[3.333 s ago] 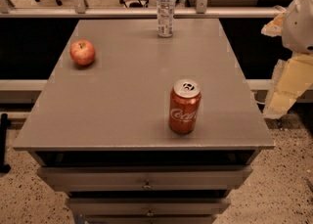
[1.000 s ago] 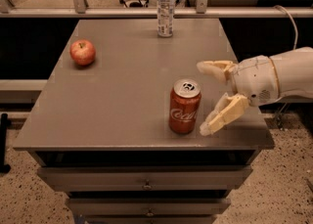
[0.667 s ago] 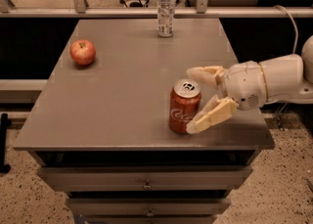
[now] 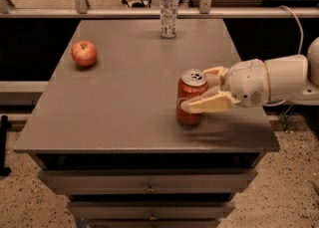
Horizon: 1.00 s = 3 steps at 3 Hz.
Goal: Move coke can near blue plastic bottle
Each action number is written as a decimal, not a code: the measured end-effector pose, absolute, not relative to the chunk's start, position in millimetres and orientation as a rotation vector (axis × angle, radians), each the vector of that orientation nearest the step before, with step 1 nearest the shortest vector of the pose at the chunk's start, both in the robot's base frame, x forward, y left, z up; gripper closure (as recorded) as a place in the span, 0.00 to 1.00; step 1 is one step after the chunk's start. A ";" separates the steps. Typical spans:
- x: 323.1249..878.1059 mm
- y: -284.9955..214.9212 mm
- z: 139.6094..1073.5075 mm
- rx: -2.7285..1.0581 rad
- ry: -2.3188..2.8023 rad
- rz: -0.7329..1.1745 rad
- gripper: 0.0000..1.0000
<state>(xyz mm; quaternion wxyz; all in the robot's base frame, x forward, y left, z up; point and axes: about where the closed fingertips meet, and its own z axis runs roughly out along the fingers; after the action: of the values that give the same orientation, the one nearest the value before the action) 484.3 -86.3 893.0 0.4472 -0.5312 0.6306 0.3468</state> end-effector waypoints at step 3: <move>504.3 -115.9 923.6 -1.287 1.555 0.761 1.00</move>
Offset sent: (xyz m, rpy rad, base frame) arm 0.0153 -0.0255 0.0203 -0.0149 -0.0407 -0.0516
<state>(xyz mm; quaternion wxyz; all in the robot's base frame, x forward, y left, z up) 504.3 -115.9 923.6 0.4727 -0.5258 0.6351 0.3110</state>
